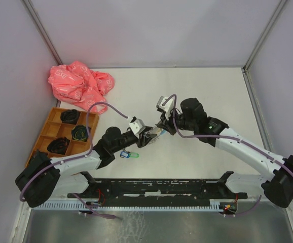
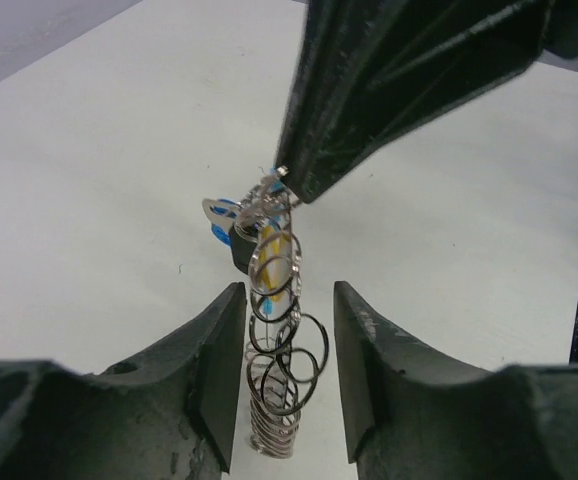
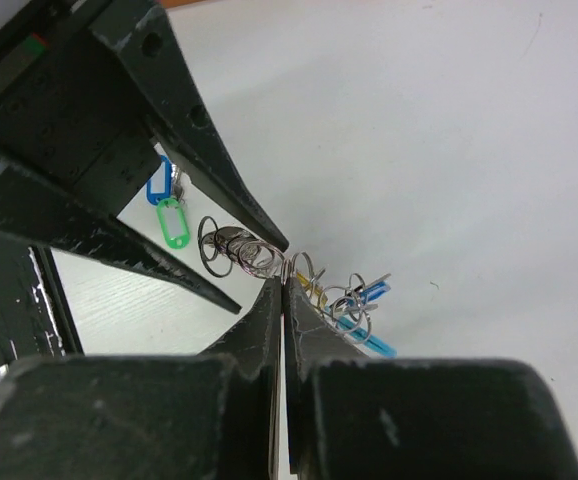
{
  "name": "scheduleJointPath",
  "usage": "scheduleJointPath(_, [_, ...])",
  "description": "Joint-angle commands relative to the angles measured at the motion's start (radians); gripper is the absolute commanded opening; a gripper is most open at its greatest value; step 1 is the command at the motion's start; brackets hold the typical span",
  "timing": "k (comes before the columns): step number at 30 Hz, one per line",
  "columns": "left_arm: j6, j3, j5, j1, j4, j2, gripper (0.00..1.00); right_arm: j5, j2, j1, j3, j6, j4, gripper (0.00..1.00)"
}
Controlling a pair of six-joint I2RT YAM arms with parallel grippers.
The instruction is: Put the keys on the keyring
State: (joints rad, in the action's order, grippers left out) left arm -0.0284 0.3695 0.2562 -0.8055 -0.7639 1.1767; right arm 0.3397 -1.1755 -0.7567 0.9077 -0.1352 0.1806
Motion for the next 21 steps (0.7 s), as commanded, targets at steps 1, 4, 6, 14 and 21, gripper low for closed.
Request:
scheduleJointPath(1, [-0.115,0.028,0.032,-0.004,0.032,-0.061,0.51,-0.052,-0.061,0.0,0.188,0.018,0.241,0.01])
scheduleJointPath(4, [-0.146,0.023,0.045,-0.003,0.052,-0.095,0.57,-0.05,-0.124,0.0,0.286,0.017,0.368,0.01])
scheduleJointPath(6, [-0.159,0.018,0.062,-0.004,0.052,-0.115,0.59,-0.052,-0.176,0.0,0.346,0.009,0.446,0.01])
scheduleJointPath(14, [-0.191,0.02,0.169,-0.004,0.042,-0.112,0.59,0.028,-0.229,0.0,0.417,-0.076,0.529,0.01])
scheduleJointPath(21, [-0.193,0.047,0.214,-0.003,0.041,-0.059,0.58,0.074,-0.209,0.0,0.398,-0.123,0.509,0.01])
